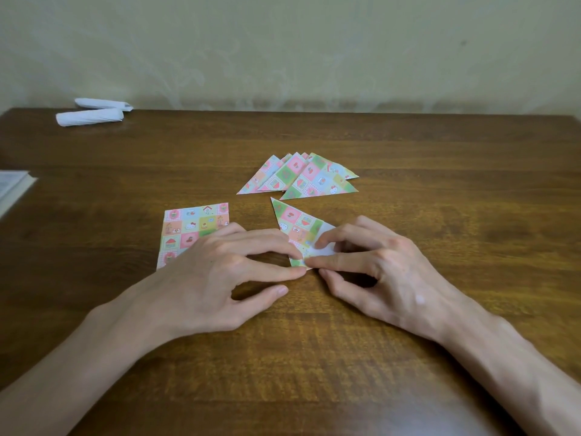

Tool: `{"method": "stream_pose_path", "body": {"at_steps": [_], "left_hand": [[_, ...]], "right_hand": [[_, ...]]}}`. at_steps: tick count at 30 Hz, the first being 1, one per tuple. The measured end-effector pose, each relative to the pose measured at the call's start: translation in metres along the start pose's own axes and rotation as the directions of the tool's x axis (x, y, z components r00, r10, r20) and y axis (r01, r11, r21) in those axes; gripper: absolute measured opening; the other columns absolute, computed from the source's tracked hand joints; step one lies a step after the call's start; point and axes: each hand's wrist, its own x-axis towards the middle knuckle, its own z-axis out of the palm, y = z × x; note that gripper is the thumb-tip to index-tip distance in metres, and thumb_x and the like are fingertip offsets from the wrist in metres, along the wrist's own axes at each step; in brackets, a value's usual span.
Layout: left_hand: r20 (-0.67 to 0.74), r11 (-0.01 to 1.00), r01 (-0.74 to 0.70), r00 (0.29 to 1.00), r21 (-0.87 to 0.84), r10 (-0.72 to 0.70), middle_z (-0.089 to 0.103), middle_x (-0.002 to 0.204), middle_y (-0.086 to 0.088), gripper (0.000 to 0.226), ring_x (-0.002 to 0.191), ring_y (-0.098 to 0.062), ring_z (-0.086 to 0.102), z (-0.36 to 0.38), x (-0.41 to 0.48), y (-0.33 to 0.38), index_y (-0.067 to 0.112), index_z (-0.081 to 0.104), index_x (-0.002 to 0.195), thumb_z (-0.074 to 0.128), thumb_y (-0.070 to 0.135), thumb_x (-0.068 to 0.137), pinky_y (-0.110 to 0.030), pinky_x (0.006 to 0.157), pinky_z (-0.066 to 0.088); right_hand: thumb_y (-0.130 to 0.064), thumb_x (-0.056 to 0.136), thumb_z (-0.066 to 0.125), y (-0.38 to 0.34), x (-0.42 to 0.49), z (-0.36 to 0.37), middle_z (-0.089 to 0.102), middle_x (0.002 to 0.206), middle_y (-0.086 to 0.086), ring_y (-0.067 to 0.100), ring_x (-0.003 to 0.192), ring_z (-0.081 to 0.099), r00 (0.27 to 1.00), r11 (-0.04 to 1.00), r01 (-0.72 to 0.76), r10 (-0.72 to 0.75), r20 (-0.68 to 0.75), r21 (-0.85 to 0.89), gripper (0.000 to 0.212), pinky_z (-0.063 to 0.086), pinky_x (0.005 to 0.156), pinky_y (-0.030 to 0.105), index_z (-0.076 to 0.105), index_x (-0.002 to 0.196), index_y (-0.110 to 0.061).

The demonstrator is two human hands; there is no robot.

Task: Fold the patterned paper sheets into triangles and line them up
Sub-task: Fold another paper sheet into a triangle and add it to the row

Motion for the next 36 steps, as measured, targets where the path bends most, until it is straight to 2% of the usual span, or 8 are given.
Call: {"method": "stream_pose_path", "body": {"at_steps": [10,14,17,20,30,36], "left_hand": [[0.058,1.000,0.013,0.998,-0.002,-0.013,0.055,0.142,0.022,0.032,0.140,0.002,0.044,-0.0013,-0.0007,-0.0010,0.042,0.069,0.132,0.058,0.041,0.101,-0.037,0.094,0.045],[0.042,0.998,0.029,0.999,-0.052,-0.027,0.057,0.142,0.024,0.032,0.140,0.004,0.045,-0.0024,-0.0015,-0.0012,0.041,0.070,0.129,0.064,0.039,0.097,-0.038,0.097,0.046],[0.008,0.983,0.109,0.994,-0.150,-0.109,0.060,0.140,0.026,0.040,0.136,0.008,0.047,-0.0031,-0.0038,-0.0035,0.036,0.069,0.133,0.070,0.033,0.093,-0.038,0.102,0.047],[0.001,0.978,0.152,0.988,-0.141,-0.153,0.058,0.141,0.030,0.044,0.131,0.009,0.051,-0.0029,-0.0044,-0.0053,0.037,0.065,0.137,0.068,0.034,0.093,-0.037,0.102,0.047],[0.032,0.990,0.106,0.994,-0.090,-0.103,0.055,0.141,0.031,0.034,0.123,-0.002,0.058,-0.0029,-0.0036,-0.0041,0.046,0.070,0.127,0.060,0.040,0.096,-0.038,0.098,0.047],[0.030,0.997,0.052,0.998,-0.058,-0.050,0.057,0.142,0.023,0.033,0.124,0.000,0.057,-0.0045,-0.0023,-0.0019,0.042,0.071,0.127,0.061,0.035,0.097,-0.035,0.097,0.045]], "right_hand": [[-0.035,0.104,0.062,0.0010,-0.0004,0.0013,0.066,0.123,-0.005,0.014,0.106,0.058,1.000,0.999,0.019,-0.019,-0.003,-0.037,0.024,0.053,0.086,0.034,0.078,0.121,-0.028],[-0.036,0.104,0.062,0.0023,-0.0004,0.0023,0.067,0.124,-0.006,0.016,0.111,0.059,1.000,0.998,0.029,-0.029,-0.005,-0.064,0.024,0.051,0.089,0.039,0.078,0.121,-0.029],[-0.036,0.103,0.062,0.0018,-0.0003,0.0010,0.067,0.124,-0.007,0.015,0.110,0.060,1.000,0.999,0.019,-0.019,-0.006,-0.045,0.024,0.052,0.090,0.037,0.078,0.120,-0.031],[-0.037,0.103,0.062,0.0017,-0.0006,-0.0007,0.066,0.124,-0.008,0.013,0.112,0.059,1.000,1.000,0.007,-0.007,0.006,-0.024,0.024,0.053,0.090,0.033,0.077,0.121,-0.032],[-0.042,0.104,0.060,0.0007,-0.0014,-0.0024,0.065,0.127,-0.009,0.012,0.117,0.057,0.999,0.999,-0.009,0.010,0.036,-0.037,0.026,0.053,0.092,0.033,0.076,0.123,-0.033],[-0.041,0.105,0.059,0.0002,-0.0018,-0.0023,0.065,0.127,-0.008,0.013,0.117,0.057,0.999,0.999,-0.005,0.006,0.038,-0.042,0.027,0.054,0.090,0.034,0.076,0.124,-0.032]]}}
